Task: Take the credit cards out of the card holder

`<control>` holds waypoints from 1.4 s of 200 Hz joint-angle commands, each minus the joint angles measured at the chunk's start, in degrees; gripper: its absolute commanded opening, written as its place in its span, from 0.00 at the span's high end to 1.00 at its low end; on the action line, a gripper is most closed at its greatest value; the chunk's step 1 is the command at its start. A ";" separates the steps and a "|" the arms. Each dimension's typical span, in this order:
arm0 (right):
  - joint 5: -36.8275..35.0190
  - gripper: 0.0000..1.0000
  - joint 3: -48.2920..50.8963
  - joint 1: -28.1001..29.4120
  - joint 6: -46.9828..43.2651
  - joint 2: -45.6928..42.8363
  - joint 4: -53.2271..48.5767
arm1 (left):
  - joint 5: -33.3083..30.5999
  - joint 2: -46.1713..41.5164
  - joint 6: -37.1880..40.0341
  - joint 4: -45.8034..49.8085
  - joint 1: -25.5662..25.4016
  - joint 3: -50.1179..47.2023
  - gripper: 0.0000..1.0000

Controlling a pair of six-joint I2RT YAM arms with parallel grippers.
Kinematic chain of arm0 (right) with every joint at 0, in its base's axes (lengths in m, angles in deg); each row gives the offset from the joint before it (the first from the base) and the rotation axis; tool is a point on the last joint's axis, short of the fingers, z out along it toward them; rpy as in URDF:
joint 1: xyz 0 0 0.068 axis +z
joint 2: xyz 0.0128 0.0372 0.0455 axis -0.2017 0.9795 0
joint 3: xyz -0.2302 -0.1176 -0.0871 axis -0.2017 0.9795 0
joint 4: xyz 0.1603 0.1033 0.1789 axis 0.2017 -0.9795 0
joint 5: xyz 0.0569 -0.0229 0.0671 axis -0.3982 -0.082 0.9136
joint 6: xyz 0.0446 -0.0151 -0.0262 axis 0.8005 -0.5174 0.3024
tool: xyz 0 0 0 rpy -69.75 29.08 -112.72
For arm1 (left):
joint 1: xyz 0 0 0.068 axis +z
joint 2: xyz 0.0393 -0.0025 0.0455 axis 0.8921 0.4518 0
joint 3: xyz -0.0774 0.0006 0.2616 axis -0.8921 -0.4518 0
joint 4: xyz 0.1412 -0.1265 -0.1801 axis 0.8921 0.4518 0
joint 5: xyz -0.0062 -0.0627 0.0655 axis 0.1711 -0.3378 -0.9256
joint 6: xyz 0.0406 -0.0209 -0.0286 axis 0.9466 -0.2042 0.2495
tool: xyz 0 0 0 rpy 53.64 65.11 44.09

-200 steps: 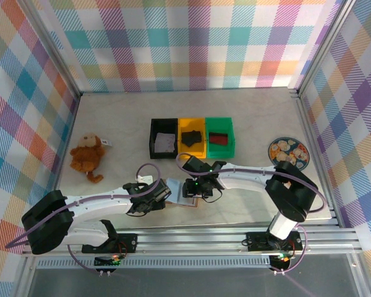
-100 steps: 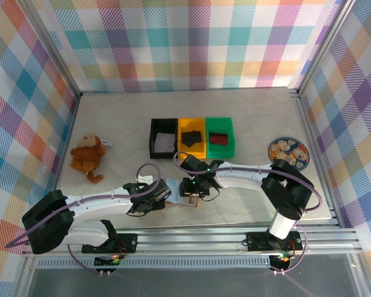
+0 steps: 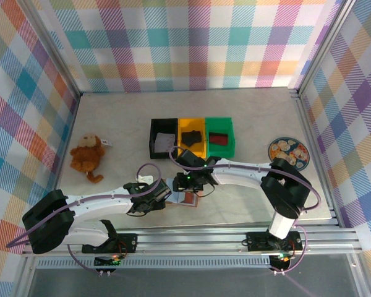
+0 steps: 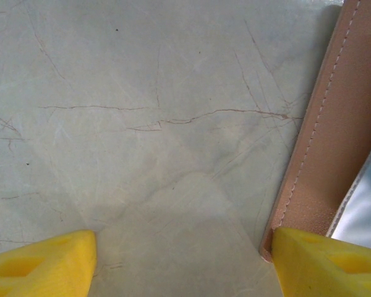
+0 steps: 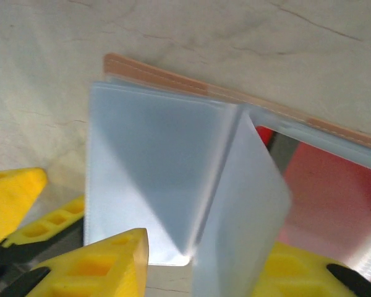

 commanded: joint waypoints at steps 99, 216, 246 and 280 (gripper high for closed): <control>5.23 0.57 -7.51 2.16 0.25 7.93 1.89 | 2.72 -4.99 0.62 -0.31 0.57 -1.28 0.26; 6.36 0.56 -7.97 2.01 0.96 9.10 2.49 | 3.29 -20.25 0.06 6.08 0.58 -1.64 0.25; 6.55 0.56 -7.24 0.81 0.70 6.18 2.01 | 3.93 -17.40 0.09 3.81 0.58 -1.17 0.25; 7.27 0.55 -5.32 -0.83 0.05 2.11 1.43 | 3.66 -14.74 0.36 3.30 0.56 0.25 0.25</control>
